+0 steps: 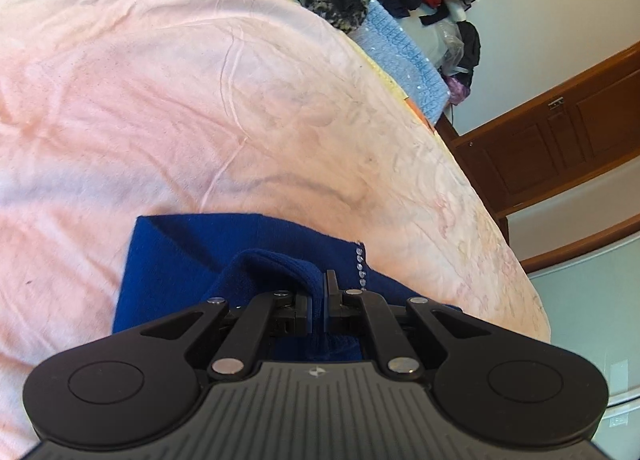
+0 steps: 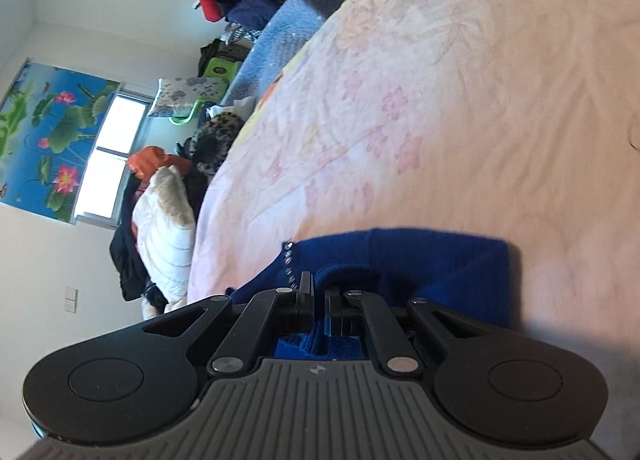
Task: Fold small clothes
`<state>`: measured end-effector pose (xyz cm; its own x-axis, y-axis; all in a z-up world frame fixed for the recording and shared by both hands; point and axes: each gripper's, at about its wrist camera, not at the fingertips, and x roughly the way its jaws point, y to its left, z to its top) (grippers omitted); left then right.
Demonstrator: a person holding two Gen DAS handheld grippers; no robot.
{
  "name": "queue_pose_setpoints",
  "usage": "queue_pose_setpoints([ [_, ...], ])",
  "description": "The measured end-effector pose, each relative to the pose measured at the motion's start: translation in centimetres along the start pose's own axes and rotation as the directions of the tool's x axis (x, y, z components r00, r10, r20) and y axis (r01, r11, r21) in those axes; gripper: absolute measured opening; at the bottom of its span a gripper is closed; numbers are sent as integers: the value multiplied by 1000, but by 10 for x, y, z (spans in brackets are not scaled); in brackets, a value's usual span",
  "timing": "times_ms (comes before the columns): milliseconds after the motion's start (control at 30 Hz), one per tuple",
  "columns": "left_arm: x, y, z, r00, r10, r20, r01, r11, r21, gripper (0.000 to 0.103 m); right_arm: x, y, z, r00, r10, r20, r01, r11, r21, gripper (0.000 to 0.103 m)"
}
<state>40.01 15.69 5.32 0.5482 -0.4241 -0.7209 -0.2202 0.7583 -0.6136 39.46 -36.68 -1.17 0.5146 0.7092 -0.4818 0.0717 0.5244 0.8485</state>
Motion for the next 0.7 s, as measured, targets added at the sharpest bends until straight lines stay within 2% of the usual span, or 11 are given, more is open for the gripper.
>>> queue_pose_setpoints([
  [100,13,4,5,1000,-3,-12,3,1000,-15,5,13,-4,6,1000,-14,-17,14,1000,13,10],
  [167,19,8,8,1000,-16,-14,15,1000,-23,5,17,-7,10,1000,6,-27,-5,1000,29,14],
  [200,20,10,8,1000,-19,-5,19,999,-29,5,18,-9,11,1000,14,-24,-13,999,44,15],
  [233,22,12,9,1000,-30,-4,30,999,-37,6,17,-12,13,1000,22,-19,-21,998,59,23],
  [333,19,17,7,998,-63,7,64,997,-40,6,13,-20,15,999,52,12,-53,994,91,24],
  [433,10,14,5,997,-75,10,75,997,3,7,3,-16,12,998,54,24,-56,997,50,29],
  [533,1,10,1,996,-89,15,88,994,58,9,-14,-5,12,997,46,58,-44,998,-33,42],
  [567,-1,8,0,996,-89,9,88,993,73,12,-20,-1,14,997,38,72,-34,998,-61,46],
  [633,-6,7,-1,995,-97,17,95,990,102,21,-28,6,16,996,3,91,8,993,-116,46],
  [700,-15,6,-2,993,-102,59,94,988,120,49,-29,9,18,995,-42,86,55,987,-153,46],
])
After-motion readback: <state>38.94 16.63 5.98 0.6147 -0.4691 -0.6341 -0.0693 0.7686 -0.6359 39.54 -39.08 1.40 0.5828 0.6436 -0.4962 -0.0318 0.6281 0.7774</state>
